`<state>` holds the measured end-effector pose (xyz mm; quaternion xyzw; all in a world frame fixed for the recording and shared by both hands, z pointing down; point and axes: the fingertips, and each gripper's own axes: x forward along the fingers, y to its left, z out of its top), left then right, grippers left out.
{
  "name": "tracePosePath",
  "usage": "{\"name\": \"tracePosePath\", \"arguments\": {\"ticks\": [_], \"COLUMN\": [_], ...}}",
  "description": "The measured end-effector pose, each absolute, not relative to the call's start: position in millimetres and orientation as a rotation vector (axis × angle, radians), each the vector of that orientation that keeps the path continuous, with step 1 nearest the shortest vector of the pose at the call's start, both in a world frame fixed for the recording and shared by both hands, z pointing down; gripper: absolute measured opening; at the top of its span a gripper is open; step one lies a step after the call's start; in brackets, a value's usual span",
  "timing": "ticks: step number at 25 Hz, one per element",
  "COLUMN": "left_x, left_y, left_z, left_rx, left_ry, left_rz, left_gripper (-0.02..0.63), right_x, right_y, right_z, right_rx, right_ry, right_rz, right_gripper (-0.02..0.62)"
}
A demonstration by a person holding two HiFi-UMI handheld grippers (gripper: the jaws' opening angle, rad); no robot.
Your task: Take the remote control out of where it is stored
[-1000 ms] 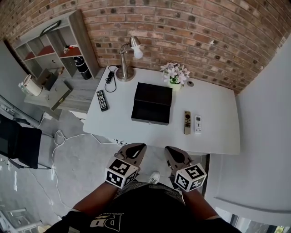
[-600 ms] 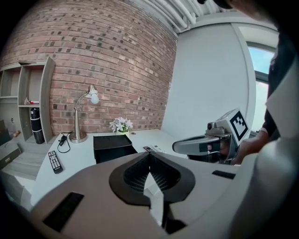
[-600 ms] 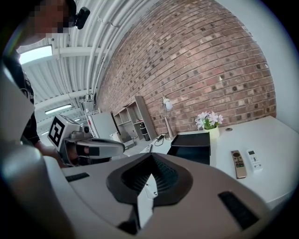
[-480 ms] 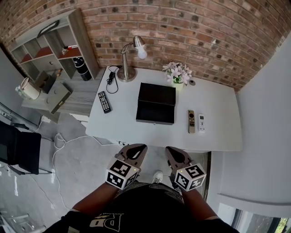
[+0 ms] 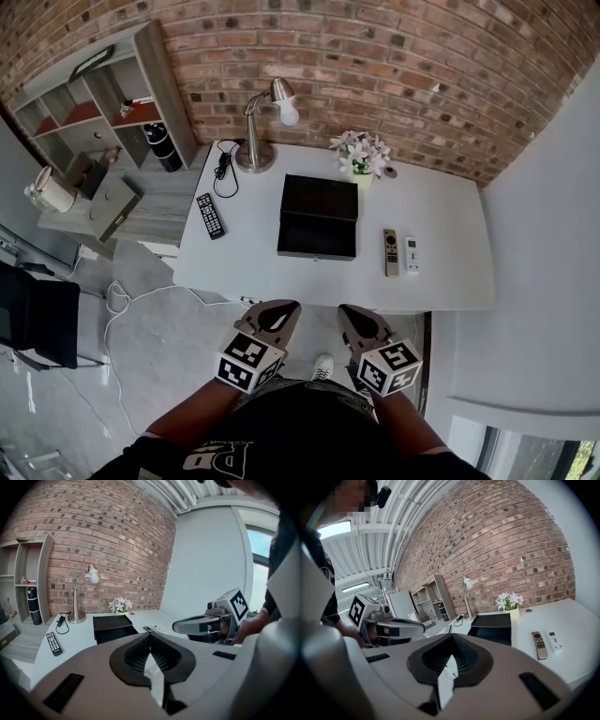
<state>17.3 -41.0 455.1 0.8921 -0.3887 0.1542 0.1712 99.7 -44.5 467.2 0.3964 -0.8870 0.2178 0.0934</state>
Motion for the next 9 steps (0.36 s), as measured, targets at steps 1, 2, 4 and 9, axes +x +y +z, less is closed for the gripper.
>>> {"name": "tracePosePath", "arguments": {"ticks": [1, 2, 4, 9], "left_x": [17.7, 18.0, 18.1, 18.8], "left_y": [-40.9, -41.2, -42.8, -43.5], "left_z": [455.1, 454.9, 454.3, 455.3], "left_rx": [2.534, 2.536, 2.541, 2.549], "left_ry": [-1.099, -1.096, -1.093, -1.088], "left_rz": [0.441, 0.443, 0.445, 0.454], "left_gripper": [0.006, 0.006, 0.006, 0.006], "right_x": [99.5, 99.3, 98.9, 99.9], "right_y": [-44.3, -44.1, -44.6, -45.8], "right_z": [467.2, 467.2, 467.4, 470.0], "right_rx": [1.176, 1.176, 1.175, 1.177], "right_ry": [-2.631, -2.630, -2.629, -2.622], "right_rz": [0.647, 0.646, 0.642, 0.642], "right_gripper": [0.005, 0.005, 0.005, 0.005]}}
